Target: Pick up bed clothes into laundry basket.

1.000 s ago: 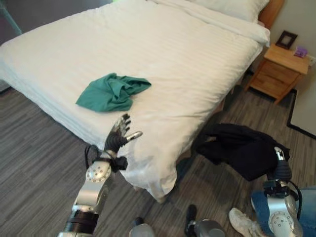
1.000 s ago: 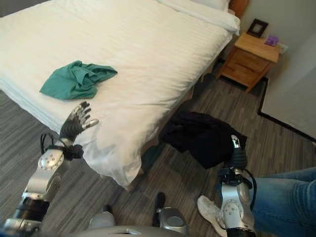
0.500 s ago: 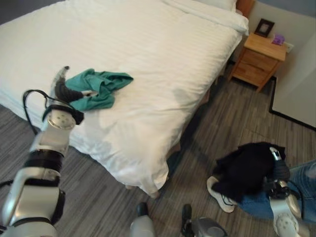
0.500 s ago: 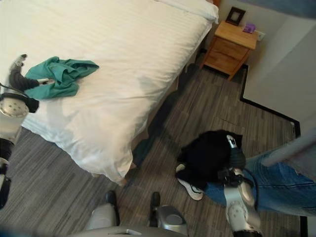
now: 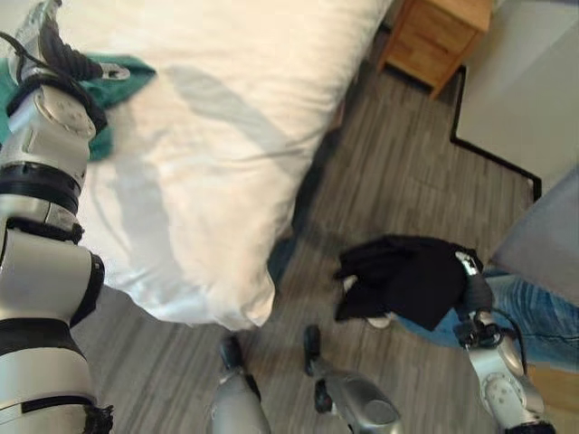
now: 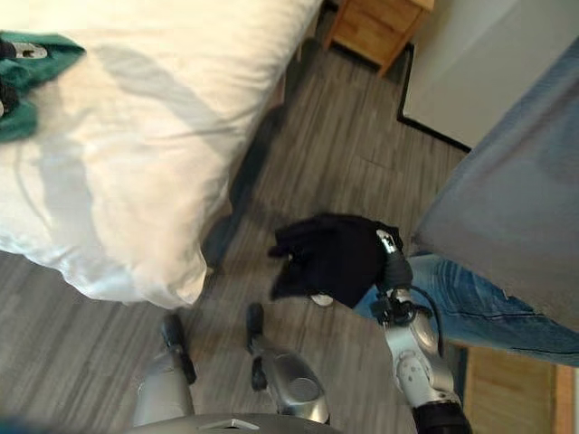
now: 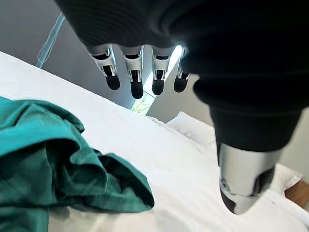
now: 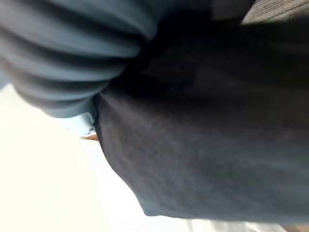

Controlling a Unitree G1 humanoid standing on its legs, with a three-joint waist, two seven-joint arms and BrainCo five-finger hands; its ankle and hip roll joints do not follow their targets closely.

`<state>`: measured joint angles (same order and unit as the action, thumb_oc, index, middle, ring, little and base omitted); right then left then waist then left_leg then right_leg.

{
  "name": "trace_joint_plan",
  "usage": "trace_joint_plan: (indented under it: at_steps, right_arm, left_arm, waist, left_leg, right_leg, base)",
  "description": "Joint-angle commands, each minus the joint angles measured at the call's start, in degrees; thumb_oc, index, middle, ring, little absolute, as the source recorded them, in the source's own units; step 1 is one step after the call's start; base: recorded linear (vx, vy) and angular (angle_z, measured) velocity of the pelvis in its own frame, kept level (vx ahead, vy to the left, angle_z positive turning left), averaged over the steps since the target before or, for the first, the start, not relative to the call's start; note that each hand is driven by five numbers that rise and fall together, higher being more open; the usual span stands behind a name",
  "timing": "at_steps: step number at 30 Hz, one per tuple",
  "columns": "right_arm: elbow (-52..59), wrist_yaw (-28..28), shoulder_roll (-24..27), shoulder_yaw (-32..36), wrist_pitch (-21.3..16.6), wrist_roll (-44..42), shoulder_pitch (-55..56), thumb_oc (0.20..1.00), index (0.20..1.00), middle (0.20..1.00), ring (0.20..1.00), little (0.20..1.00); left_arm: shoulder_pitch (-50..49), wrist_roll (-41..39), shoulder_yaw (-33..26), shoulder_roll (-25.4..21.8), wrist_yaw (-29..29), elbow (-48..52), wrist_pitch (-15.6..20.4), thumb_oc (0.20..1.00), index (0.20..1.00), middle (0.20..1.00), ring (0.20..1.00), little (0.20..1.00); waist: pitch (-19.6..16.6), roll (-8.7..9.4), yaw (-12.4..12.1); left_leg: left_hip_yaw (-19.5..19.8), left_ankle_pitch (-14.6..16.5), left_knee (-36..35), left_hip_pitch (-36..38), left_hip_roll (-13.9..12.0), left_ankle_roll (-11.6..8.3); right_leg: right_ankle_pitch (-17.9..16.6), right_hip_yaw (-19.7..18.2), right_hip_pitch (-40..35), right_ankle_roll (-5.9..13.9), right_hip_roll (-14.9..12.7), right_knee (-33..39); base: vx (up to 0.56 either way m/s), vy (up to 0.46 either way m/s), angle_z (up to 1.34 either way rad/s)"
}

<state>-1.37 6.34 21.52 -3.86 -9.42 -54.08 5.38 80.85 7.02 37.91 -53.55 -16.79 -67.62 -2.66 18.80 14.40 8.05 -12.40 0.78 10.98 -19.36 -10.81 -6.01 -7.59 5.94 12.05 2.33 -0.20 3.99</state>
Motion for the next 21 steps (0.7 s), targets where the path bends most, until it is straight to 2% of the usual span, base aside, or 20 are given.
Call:
trace_joint_plan:
  at_steps: [1,3,6,10,13,17,21]
  right_arm:
    - [3.66,1.72,2.98,1.87,-5.39,-1.6,-1.61,0.2,0.2,0.2,0.2,0.2]
    - [4.34,2.16,2.66,1.51,-5.56,-1.1,-0.74,0.2,0.2,0.2,0.2,0.2]
    - [4.6,2.71,1.89,0.94,-5.75,-0.53,0.3,0.2,0.2,0.2,0.2,0.2]
    - [5.25,4.02,1.58,1.25,-5.96,-0.96,1.58,0.2,0.2,0.2,0.2,0.2]
    - [4.81,4.2,2.08,1.45,-5.33,-0.74,1.89,0.2,0.2,0.2,0.2,0.2]
    - [4.69,4.99,2.23,0.5,-4.37,-0.37,2.42,0.2,0.2,0.2,0.2,0.2]
    - [4.72,5.25,2.68,-0.08,-4.29,-0.47,2.39,0.2,0.2,0.2,0.2,0.2]
  left_arm:
    - [11.25,7.01,5.42,-4.75,-4.34,-5.61,-1.76,1.0,1.0,1.0,1.0,1.0]
    - [13.06,6.76,5.72,-5.15,-5.35,-6.08,-1.9,1.0,1.0,1.0,1.0,1.0]
    - [15.75,6.62,7.32,-5.93,-6.5,-5.21,-1.77,1.0,1.0,1.0,1.0,1.0]
    - [21.05,4.12,10.81,-7.88,-7.48,-1.83,0.03,1.0,1.0,1.0,1.0,1.0]
    - [23.28,3.02,13.29,-9.8,-4.64,-4.08,0.28,1.0,1.0,1.0,1.0,1.0]
    - [23.82,-3.55,10.11,-11.63,-4.94,-6.17,1.44,1.0,1.0,1.0,1.0,1.0]
    - [23.91,-6.31,9.56,-12.41,-5.26,-5.92,1.91,1.0,1.0,1.0,1.0,1.0]
  waist:
    - [2.77,4.42,1.64]
    - [3.02,5.92,1.76]
    - [2.89,6.65,1.51]
    - [2.95,5.77,0.29]
    - [3.38,4.49,-0.27]
    - [3.37,3.84,-0.49]
    - [2.69,3.63,-0.89]
  left_leg:
    - [0.85,-9.27,-7.78,-3.52,-0.26,1.39]
    - [1.0,-9.57,-7.97,-5.38,-0.12,1.31]
    - [1.63,-9.56,-7.66,-7.14,0.17,1.33]
    - [2.48,-9.09,-7.13,-8.43,1.09,1.64]
    - [2.73,-9.0,-7.03,-8.86,1.64,1.9]
    - [3.05,-9.01,-7.55,-8.56,2.17,1.92]
    - [3.17,-8.85,-7.67,-8.02,2.32,1.96]
  right_leg:
    - [5.88,2.05,-1.65,7.36,-2.74,-3.66]
    - [4.71,2.48,-0.24,7.74,-2.27,-2.54]
    - [4.24,2.86,0.56,8.05,-2.23,-1.68]
    - [4.91,4.08,0.39,8.1,-2.71,-1.55]
    - [5.0,4.71,0.38,8.04,-3.05,-1.5]
    - [4.85,5.16,0.22,8.14,-3.13,-1.2]
    - [4.79,5.43,-0.22,8.26,-3.03,-1.13]
  base:
    - [-0.08,0.022,-0.01]
    - [-0.03,0.012,-0.03]
    - [0.04,0.007,-0.06]
    - [0.04,-0.004,0.06]
    - [-0.01,0.02,0.05]
    - [0.0,0.004,0.14]
    - [0.02,-0.007,0.06]
